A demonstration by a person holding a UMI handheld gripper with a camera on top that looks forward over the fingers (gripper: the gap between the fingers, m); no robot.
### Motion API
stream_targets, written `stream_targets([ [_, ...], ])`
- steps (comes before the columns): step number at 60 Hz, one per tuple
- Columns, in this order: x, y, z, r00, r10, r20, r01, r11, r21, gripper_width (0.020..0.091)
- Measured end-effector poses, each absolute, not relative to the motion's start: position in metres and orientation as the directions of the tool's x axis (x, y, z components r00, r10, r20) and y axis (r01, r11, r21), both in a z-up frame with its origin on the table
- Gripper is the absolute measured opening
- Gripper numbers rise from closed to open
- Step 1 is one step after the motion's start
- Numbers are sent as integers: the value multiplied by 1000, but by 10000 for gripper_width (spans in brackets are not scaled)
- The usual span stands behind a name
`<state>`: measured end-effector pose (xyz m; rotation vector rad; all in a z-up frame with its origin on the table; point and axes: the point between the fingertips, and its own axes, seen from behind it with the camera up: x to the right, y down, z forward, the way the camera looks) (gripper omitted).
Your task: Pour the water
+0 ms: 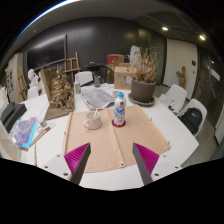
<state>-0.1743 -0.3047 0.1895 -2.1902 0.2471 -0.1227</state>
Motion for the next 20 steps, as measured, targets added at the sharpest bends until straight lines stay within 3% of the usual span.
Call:
stream_targets([
  [20, -178, -327, 201, 976, -197, 92, -38, -574, -818, 857],
])
